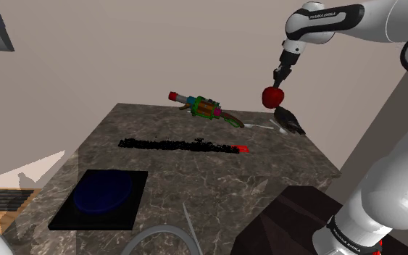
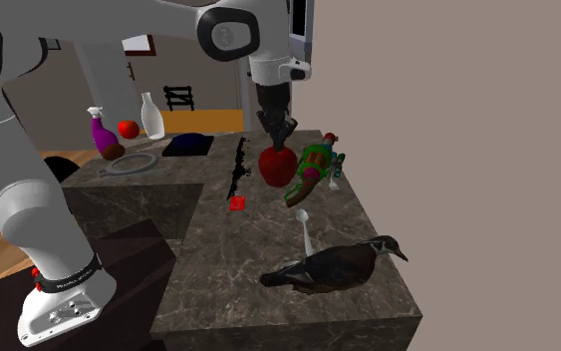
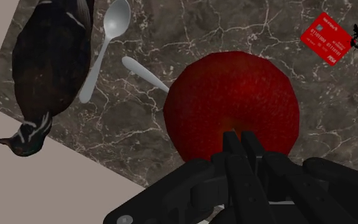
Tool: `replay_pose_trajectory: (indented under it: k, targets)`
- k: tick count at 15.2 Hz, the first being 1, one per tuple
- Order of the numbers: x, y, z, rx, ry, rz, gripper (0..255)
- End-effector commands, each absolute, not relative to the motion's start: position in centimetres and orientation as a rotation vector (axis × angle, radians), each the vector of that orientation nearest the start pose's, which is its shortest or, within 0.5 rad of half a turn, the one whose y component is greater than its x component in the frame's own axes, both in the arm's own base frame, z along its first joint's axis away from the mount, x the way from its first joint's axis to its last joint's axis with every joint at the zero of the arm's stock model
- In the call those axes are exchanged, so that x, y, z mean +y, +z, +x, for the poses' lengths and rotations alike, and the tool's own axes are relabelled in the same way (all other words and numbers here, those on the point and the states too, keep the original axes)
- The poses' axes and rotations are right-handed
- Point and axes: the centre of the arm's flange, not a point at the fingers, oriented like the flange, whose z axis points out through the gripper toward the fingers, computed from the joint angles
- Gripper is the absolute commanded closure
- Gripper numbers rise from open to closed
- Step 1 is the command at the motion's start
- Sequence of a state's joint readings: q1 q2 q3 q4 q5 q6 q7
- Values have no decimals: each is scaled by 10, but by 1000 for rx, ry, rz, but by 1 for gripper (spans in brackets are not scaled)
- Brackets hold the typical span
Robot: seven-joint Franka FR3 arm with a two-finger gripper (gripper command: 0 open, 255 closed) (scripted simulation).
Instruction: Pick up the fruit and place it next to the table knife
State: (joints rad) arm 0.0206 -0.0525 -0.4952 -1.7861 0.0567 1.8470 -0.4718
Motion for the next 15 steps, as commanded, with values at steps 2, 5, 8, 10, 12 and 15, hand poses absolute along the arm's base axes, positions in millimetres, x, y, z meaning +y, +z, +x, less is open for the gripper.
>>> replay_pose_trajectory:
  k: [2, 5, 8, 10, 12, 15]
  targets:
    - [-244, 579, 493, 25, -205, -3112, 255]
    - [-205, 579, 485, 25, -205, -3112, 255]
    - [-166, 580, 476, 25, -205, -3112, 255]
    - [-141, 580, 471, 25, -205, -3112, 255]
    - [-115, 580, 465, 25, -205, -3112, 255]
    - [-76, 580, 457, 25, -205, -3112, 255]
